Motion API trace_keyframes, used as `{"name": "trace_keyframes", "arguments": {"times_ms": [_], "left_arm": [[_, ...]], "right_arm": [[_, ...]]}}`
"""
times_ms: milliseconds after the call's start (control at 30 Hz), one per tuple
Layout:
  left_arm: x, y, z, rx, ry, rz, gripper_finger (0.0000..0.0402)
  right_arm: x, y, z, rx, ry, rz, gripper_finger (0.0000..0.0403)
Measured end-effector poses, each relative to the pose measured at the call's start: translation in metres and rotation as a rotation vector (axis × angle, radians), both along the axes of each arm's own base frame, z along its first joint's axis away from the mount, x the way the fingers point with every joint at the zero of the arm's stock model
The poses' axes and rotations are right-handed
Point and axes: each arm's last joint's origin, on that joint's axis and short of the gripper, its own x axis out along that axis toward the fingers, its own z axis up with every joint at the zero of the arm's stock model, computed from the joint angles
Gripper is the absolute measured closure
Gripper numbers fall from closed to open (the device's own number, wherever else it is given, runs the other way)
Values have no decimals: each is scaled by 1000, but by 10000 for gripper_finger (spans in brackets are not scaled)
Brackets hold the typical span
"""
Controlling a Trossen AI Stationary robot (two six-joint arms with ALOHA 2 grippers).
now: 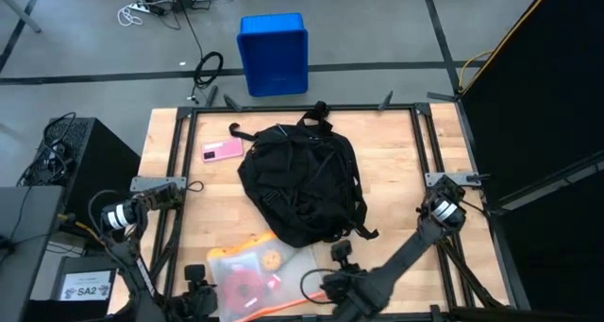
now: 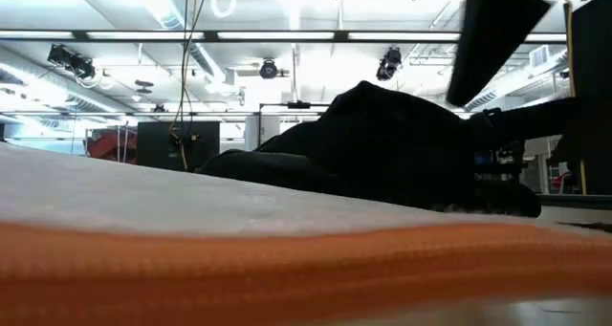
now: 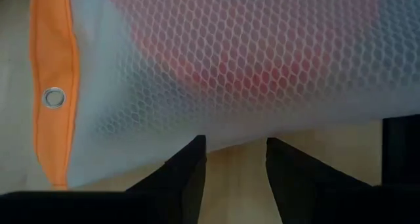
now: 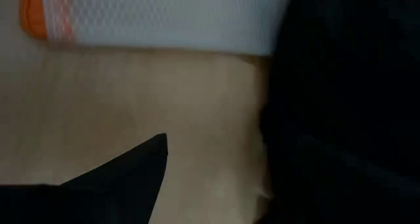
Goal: Unpack backpack
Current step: Put the zip bag into the backpack
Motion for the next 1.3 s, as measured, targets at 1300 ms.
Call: {"name": "trace_keyframes", "arguments": {"times_ms": [1300], "left_arm": [[34, 12, -17, 299, -85, -206, 270]], "right_arm": [[-63, -84, -104, 545, -528, 52, 238]]}}
